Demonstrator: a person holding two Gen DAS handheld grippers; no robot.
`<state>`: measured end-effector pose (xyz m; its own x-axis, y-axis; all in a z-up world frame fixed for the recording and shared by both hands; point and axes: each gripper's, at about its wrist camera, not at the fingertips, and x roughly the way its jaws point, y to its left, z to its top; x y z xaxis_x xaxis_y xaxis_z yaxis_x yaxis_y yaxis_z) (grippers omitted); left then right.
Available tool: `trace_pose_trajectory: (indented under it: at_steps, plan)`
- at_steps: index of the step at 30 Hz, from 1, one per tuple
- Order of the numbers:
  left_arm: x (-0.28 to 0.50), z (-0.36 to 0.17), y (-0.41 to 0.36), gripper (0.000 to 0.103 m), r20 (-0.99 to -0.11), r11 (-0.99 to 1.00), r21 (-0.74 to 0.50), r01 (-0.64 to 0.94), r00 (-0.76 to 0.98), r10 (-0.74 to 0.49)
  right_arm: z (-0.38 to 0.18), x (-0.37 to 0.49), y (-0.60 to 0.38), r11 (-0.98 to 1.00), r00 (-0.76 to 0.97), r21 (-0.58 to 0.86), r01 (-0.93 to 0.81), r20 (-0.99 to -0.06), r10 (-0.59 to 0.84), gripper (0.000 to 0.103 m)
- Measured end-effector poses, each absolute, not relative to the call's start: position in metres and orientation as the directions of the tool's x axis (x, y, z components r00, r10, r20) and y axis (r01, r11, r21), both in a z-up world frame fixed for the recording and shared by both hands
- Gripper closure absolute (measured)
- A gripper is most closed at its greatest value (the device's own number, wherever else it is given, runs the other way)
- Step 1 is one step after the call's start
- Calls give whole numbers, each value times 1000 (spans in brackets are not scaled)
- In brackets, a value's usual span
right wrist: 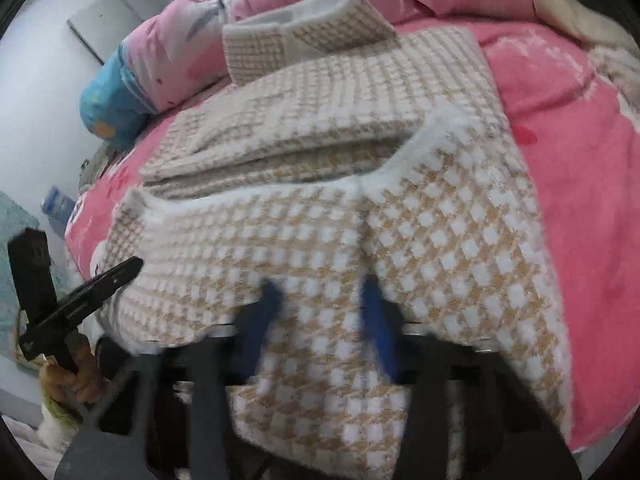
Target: Fold large clothes
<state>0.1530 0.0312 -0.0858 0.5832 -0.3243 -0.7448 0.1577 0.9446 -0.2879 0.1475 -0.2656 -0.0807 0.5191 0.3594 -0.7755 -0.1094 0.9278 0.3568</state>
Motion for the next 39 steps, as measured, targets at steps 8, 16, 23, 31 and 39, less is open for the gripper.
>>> trace_pose_trajectory:
  at_steps: [8,16,23,31,39]
  plan:
    - [149,-31,36,100,-620,954,-222,200,727,-296,-37,144,-264,950,669,291,-109,-686,287,97]
    - [188,-92,21,96,-725,972,-160,174,647,-235,-101,181,-260,970,567,234,-71,-790,232,96]
    - [190,-92,38,94,-707,952,-250,177,638,-305,-43,153,-255,961,677,234,-151,-684,273,73]
    - [186,-75,78,75,-663,940,-325,101,685,-302,-111,203,-230,934,547,287,-210,-758,356,58]
    - [198,-97,111,96,-719,920,-391,-6,627,-302,-75,181,-295,961,654,274,-40,-719,233,59]
